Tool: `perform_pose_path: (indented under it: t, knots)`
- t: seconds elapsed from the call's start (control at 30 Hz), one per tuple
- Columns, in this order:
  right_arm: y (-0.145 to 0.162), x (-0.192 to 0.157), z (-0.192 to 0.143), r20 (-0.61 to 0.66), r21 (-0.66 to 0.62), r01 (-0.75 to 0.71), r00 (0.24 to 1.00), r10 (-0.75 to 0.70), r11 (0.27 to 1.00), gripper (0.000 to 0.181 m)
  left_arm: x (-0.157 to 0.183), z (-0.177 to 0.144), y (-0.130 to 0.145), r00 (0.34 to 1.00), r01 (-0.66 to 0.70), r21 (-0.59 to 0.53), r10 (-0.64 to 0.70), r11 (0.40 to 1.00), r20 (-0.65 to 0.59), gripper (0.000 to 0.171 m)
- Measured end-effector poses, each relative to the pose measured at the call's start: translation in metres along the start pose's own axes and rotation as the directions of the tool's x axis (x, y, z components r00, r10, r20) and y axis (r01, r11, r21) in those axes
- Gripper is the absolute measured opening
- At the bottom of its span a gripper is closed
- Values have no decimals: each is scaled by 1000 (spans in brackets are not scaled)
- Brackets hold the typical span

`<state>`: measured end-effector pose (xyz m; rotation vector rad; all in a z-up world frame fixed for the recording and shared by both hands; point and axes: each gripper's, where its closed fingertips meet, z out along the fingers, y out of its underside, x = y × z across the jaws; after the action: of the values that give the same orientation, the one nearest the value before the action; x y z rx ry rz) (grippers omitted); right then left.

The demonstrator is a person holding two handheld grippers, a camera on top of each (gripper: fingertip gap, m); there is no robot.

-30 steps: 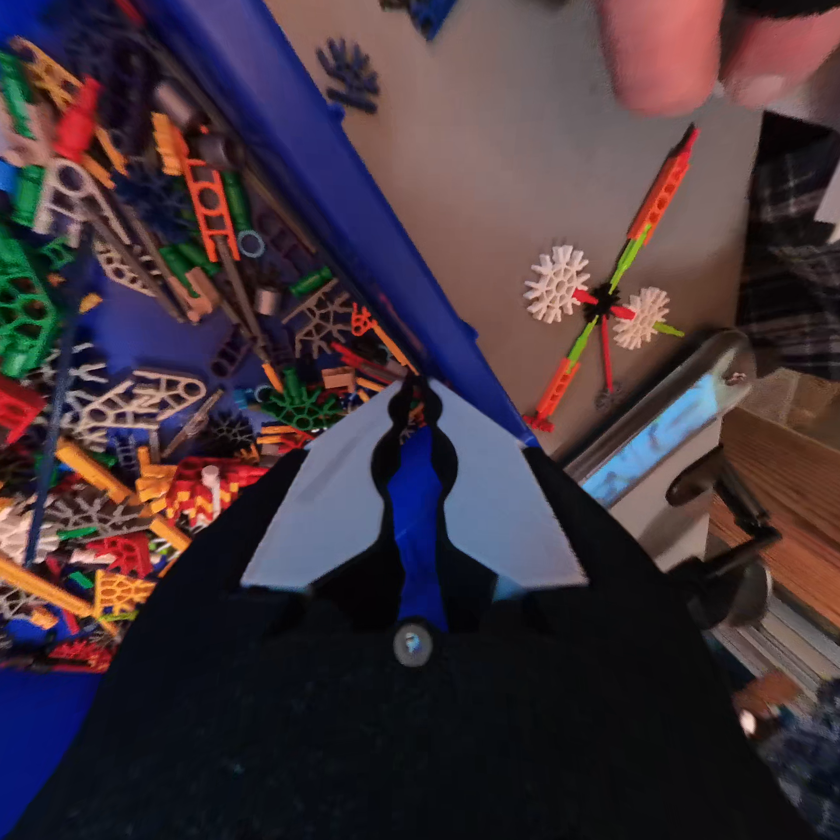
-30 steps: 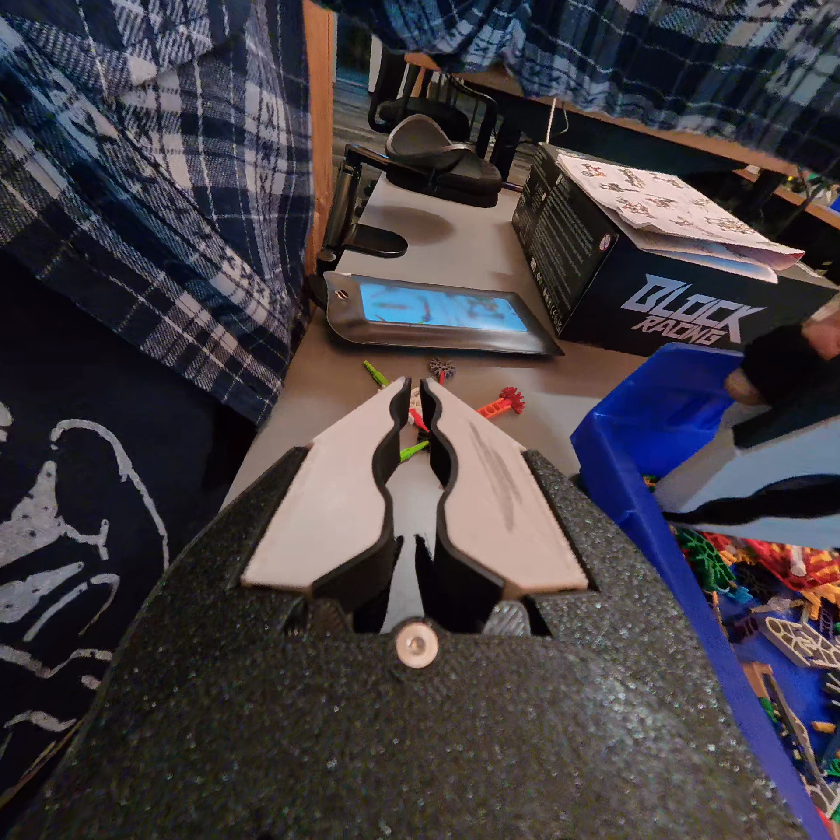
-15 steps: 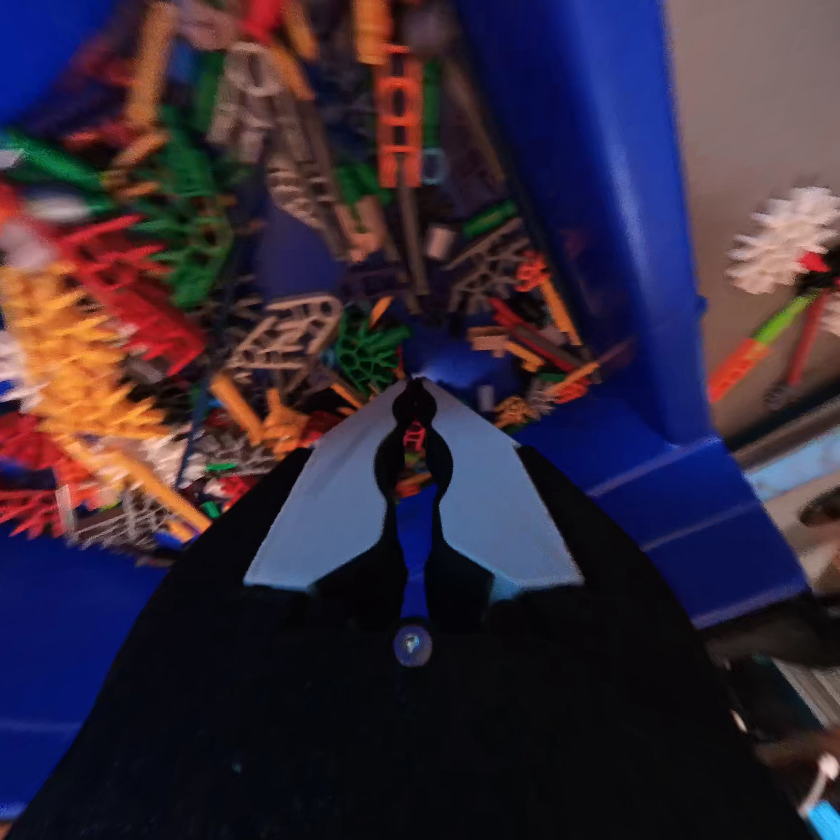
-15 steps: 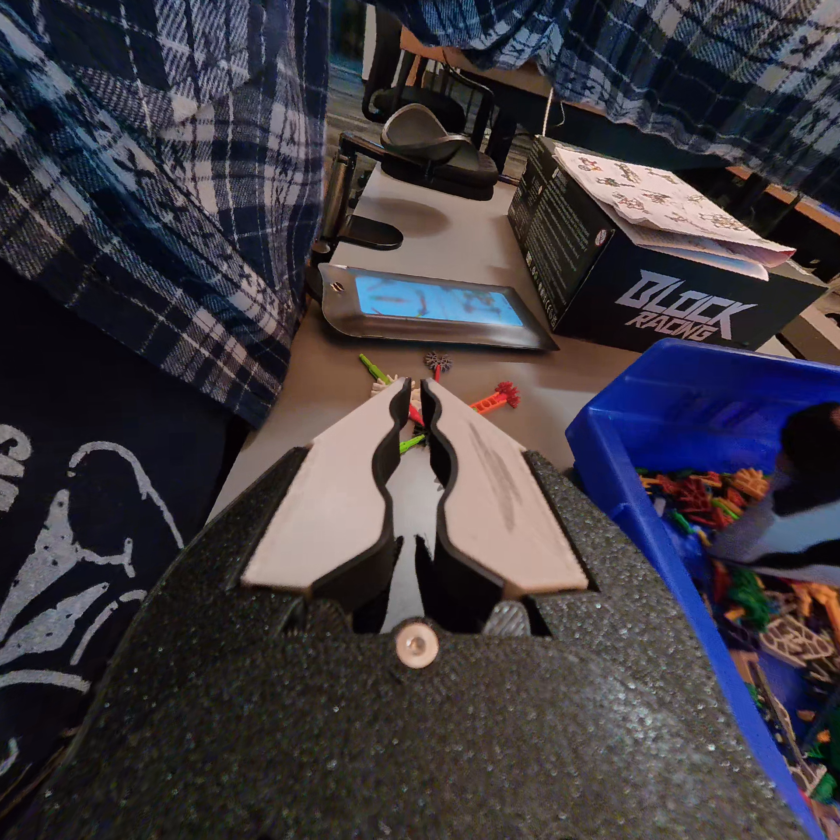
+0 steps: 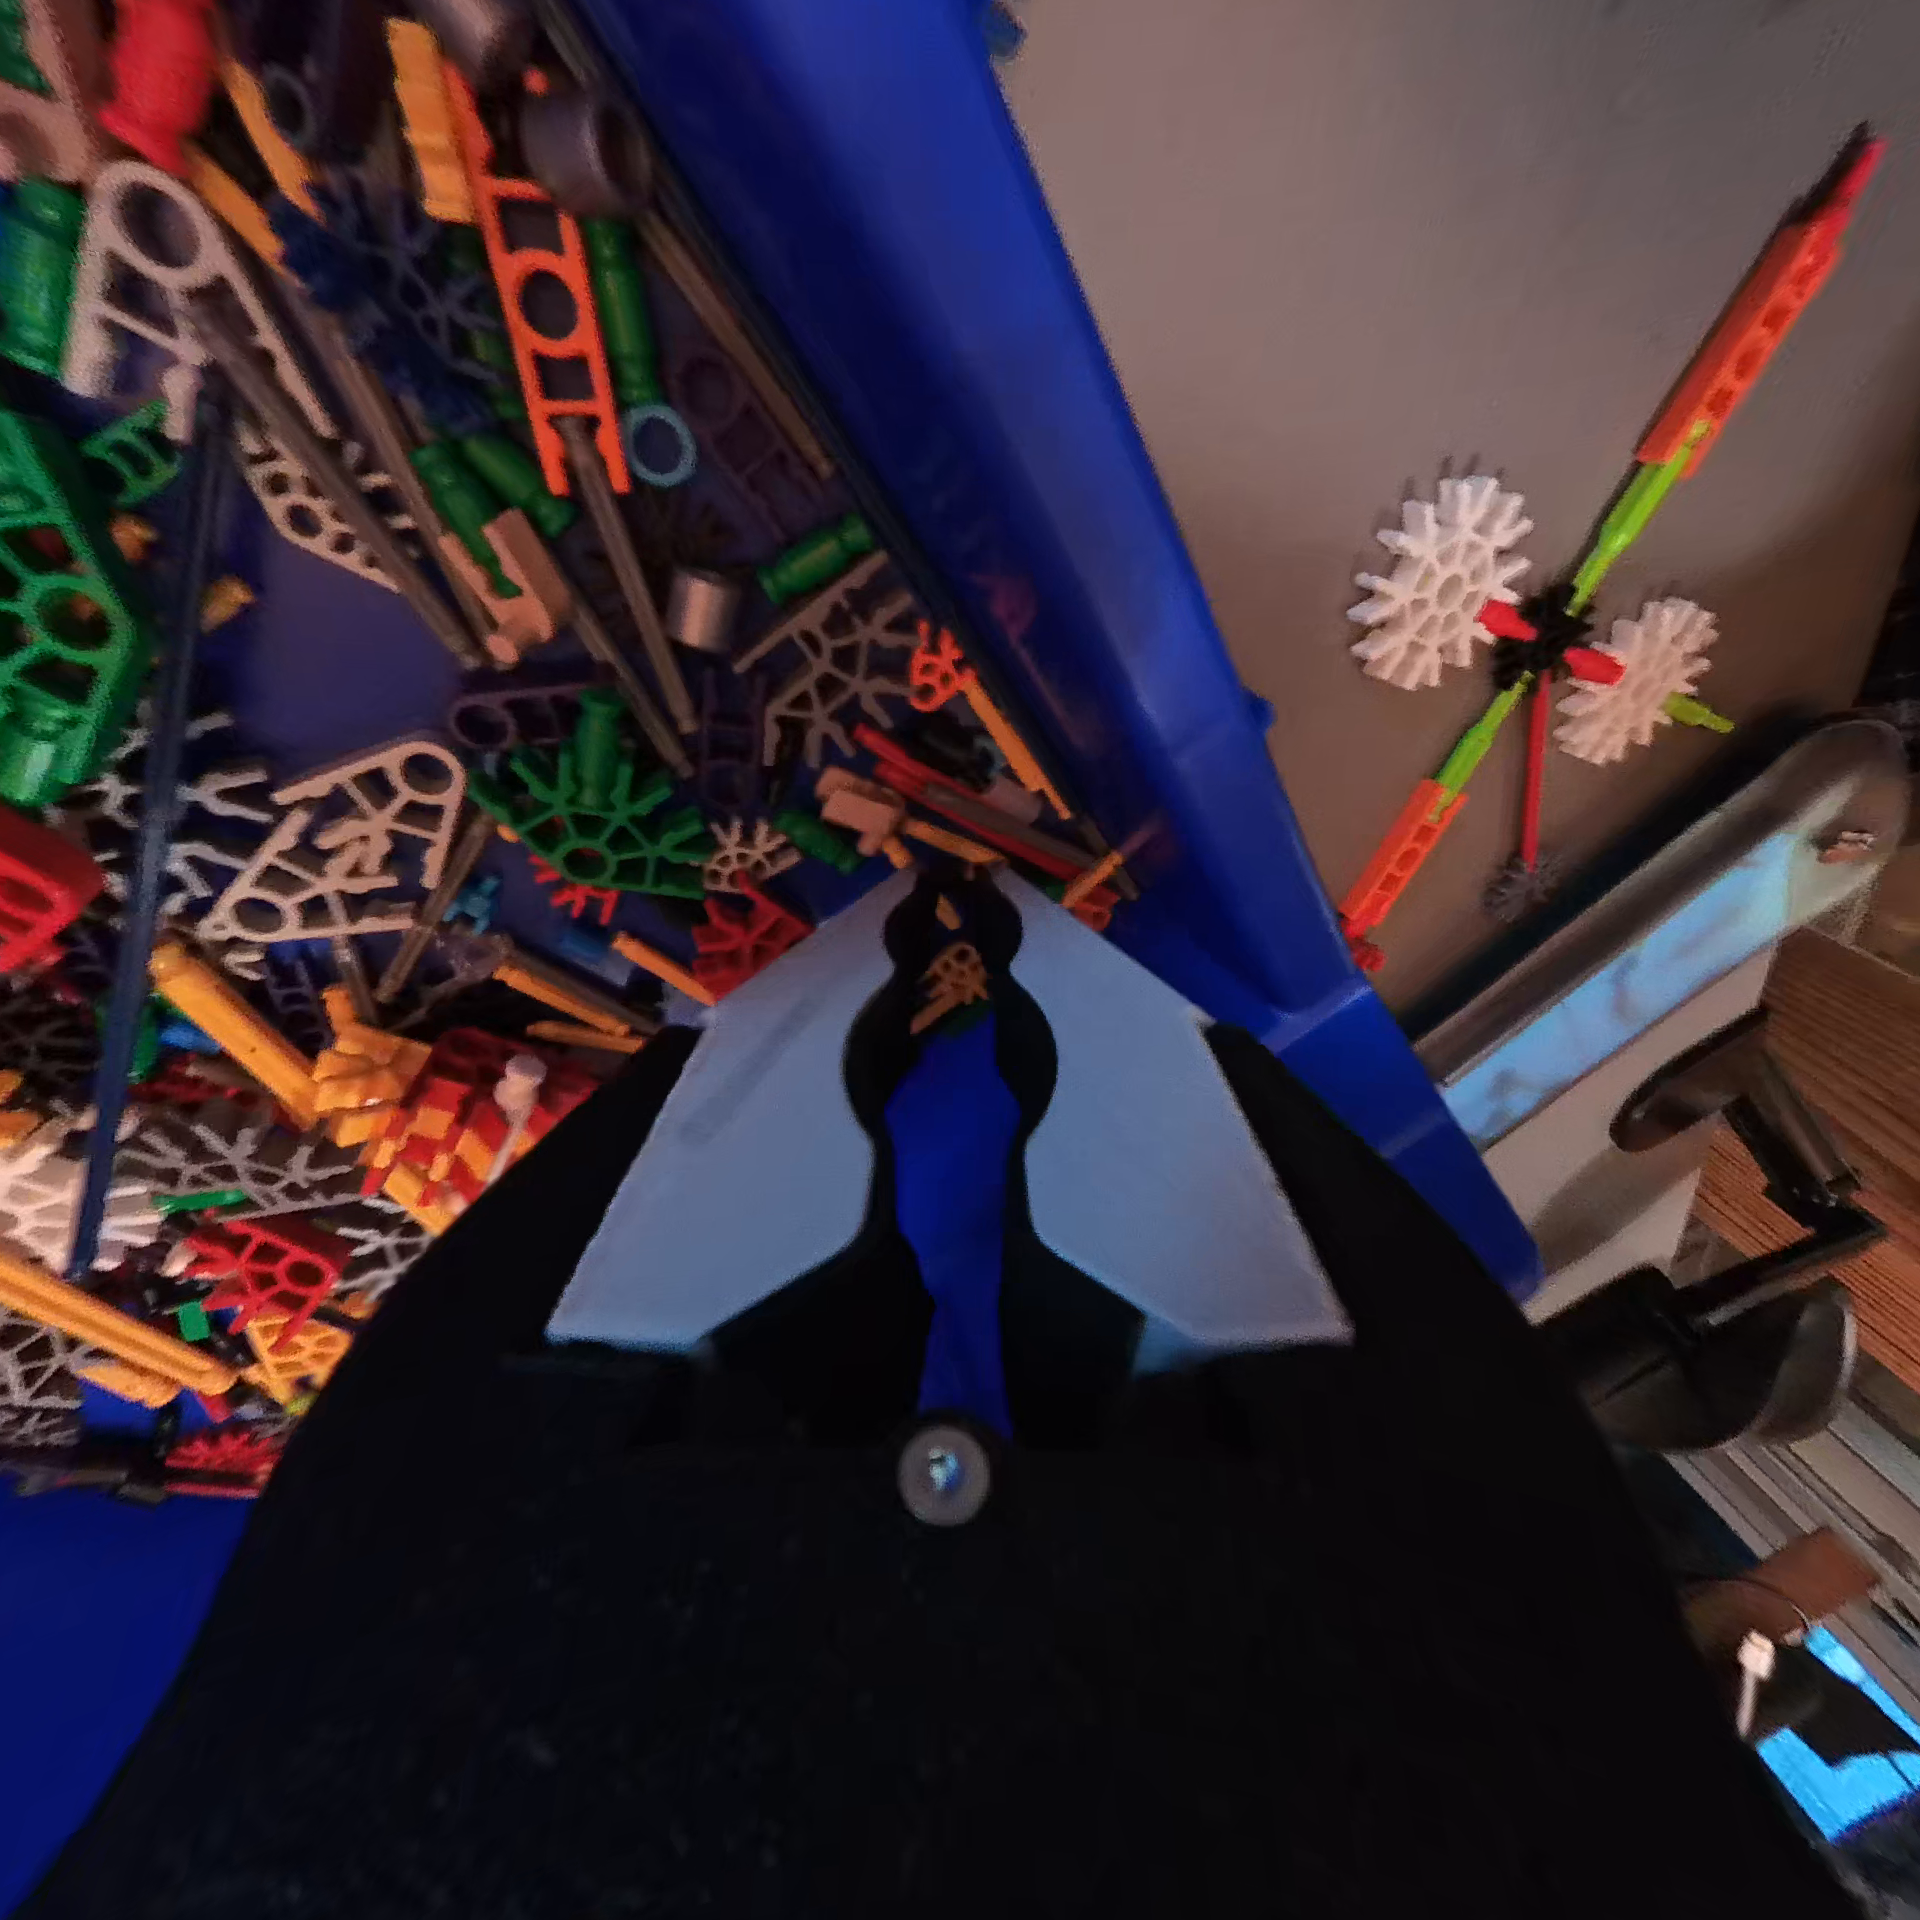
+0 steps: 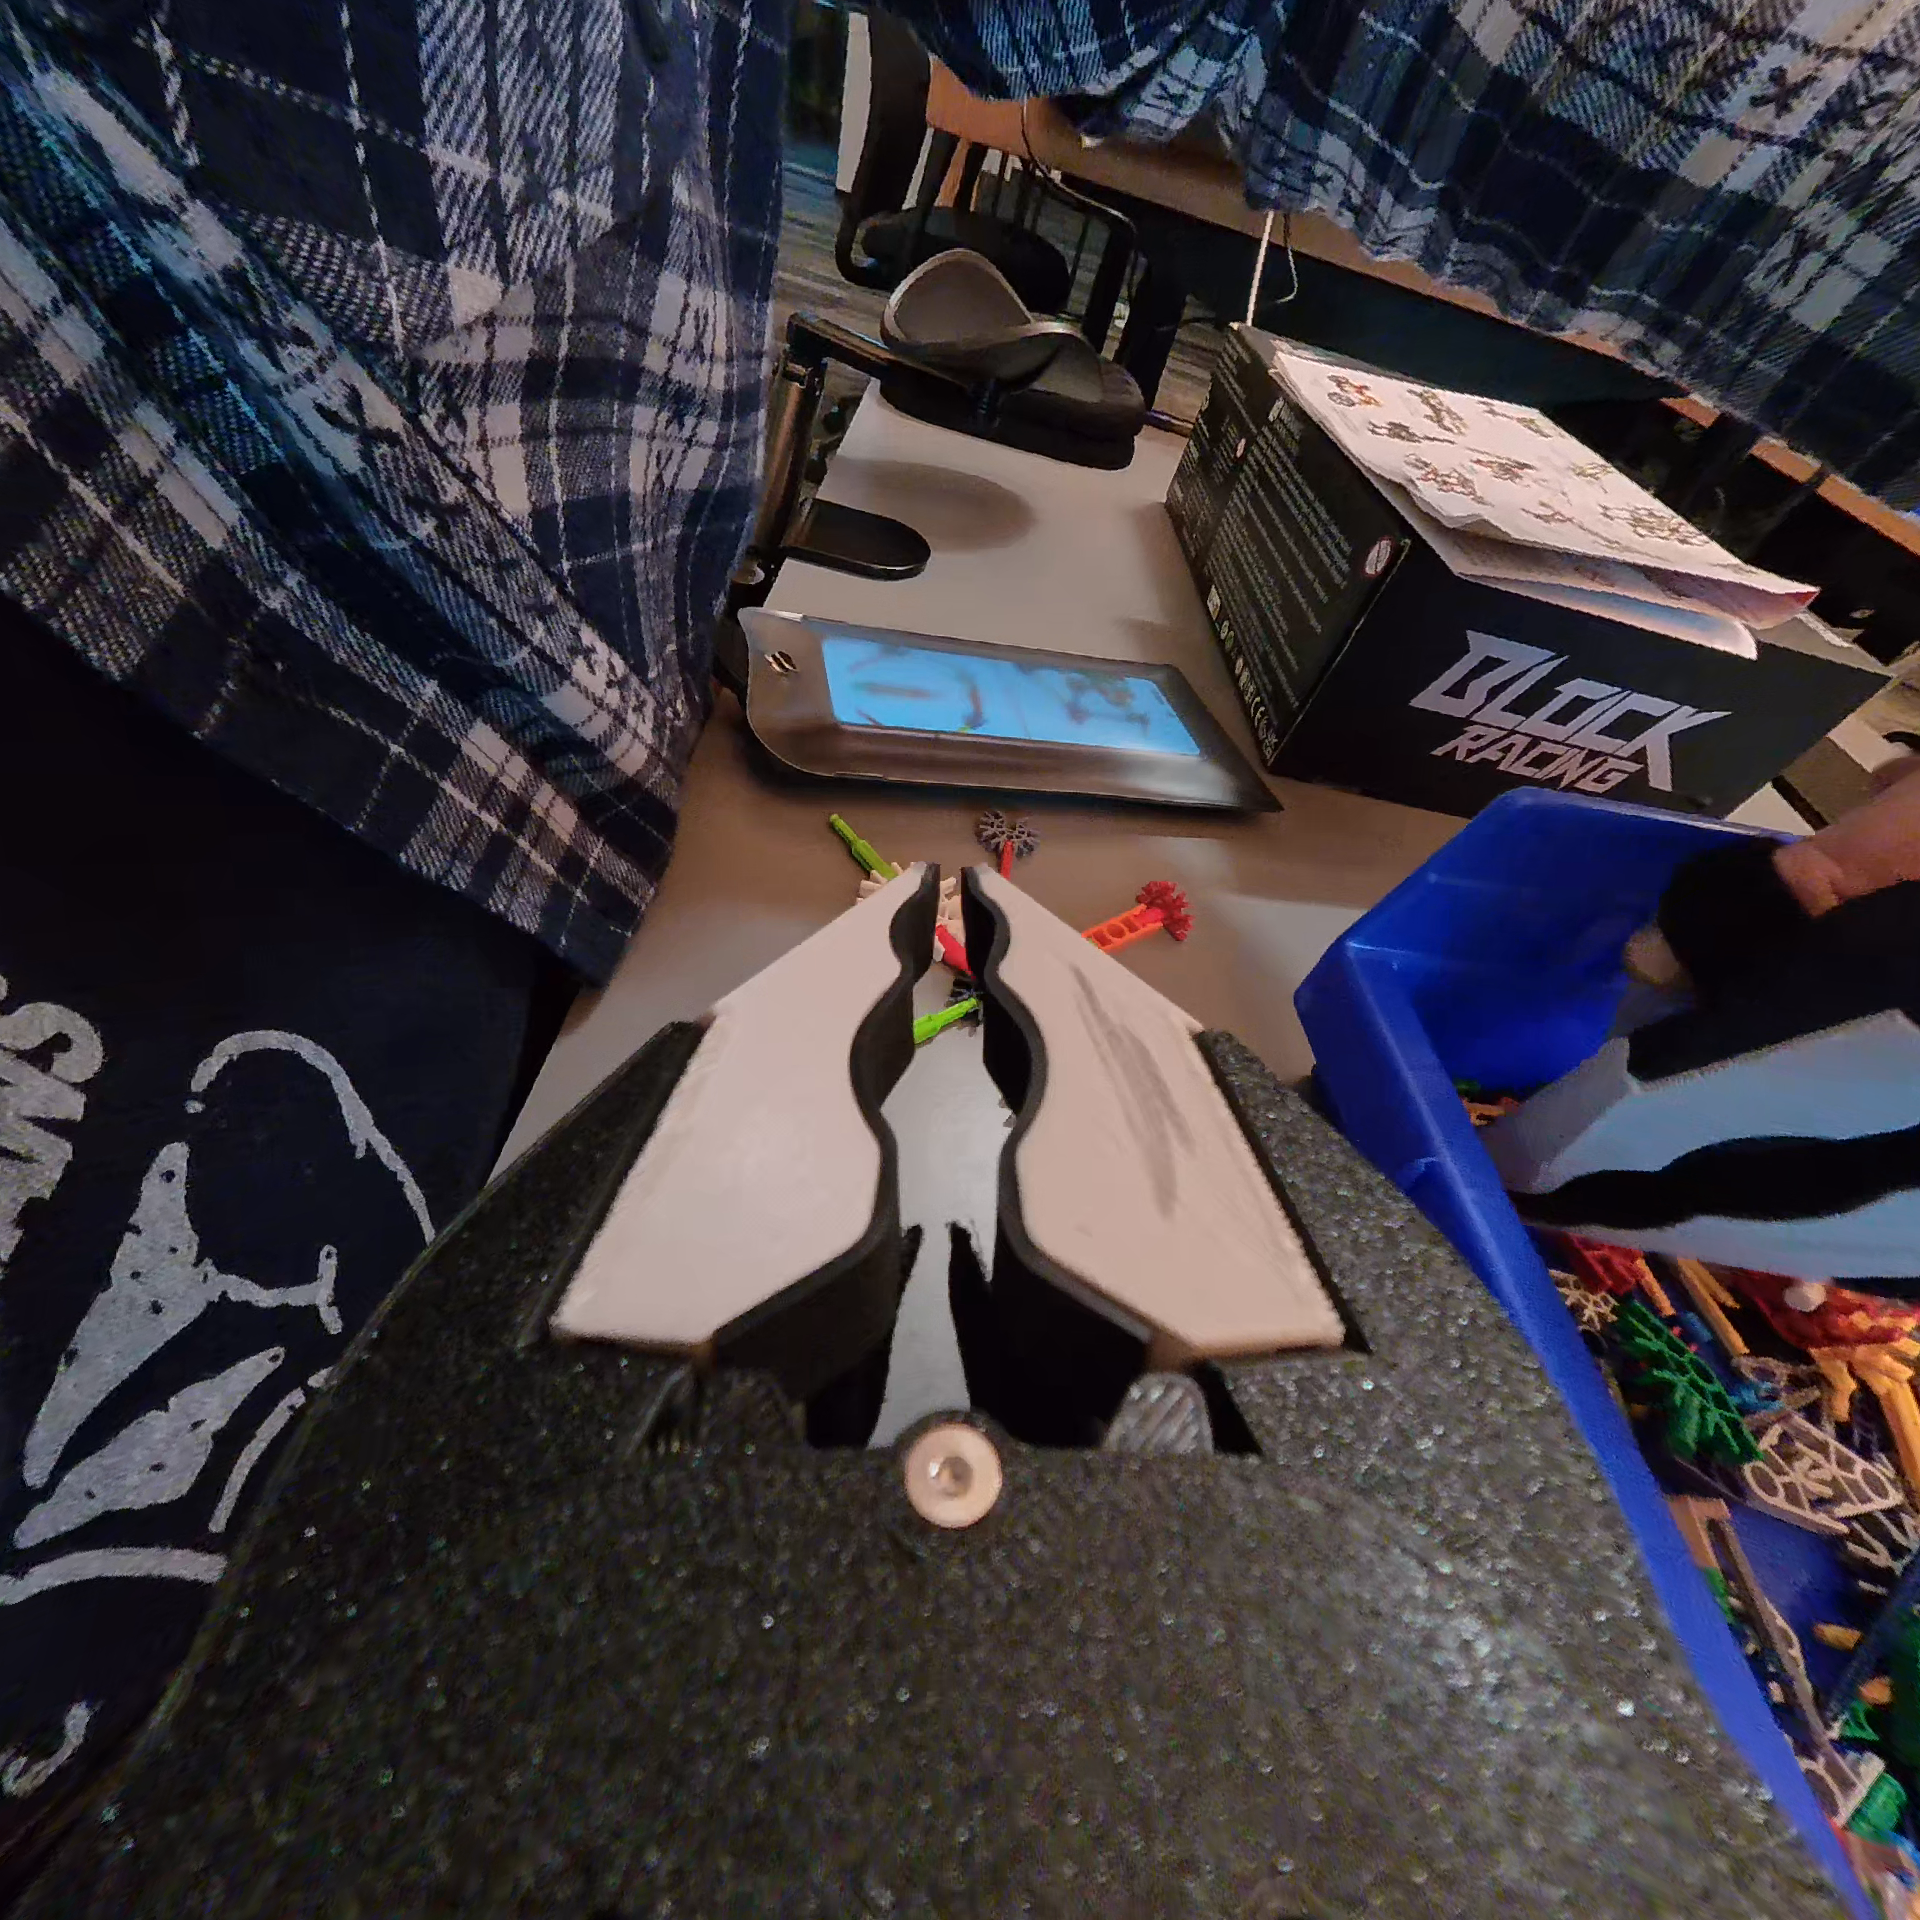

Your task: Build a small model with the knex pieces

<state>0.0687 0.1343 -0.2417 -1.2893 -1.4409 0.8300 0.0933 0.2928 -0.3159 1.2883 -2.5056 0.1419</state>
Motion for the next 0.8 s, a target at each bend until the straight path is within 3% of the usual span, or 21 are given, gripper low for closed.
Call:
perform_pose_path:
  t: [0.17, 0.23, 0.27, 0.33, 0.53, 0.7, 0.8]
  knots:
    - [0, -1, 0, 2, -5, 6, 1000, -6, 1000, 4, -22, -1, 4, 995, 27, -68, -21, 997, 99, 0]
    - [1, -1, 1, 1, -6, 9, 1000, -9, 1000, 4, -42, -11, 6, 980, 37, -73, -22, 997, 200, 20]
    - [0, -1, 0, 1, -5, 10, 1000, -10, 1000, 4, -44, -16, 5, 978, 45, -55, -33, 997, 206, 20]
    - [0, -1, 0, 0, -3, 10, 1000, -10, 1000, 4, -46, -25, -6, 977, 41, 44, -50, 998, 207, 37]
    - [-1, -3, 1, 7, -3, 15, 1000, -15, 1000, 4, -41, -39, -9, 979, 41, 157, -72, 987, 191, 37]
    - [0, -1, 1, -1, -9, 17, 1000, -17, 1000, 4, -35, -44, -17, 984, 23, 211, -60, 977, 170, 20]
    - [-1, 12, -2, -68, 5, 4, 998, -3, 1000, 7, -30, -59, -27, 986, 37, 313, -85, 949, 141, 29]
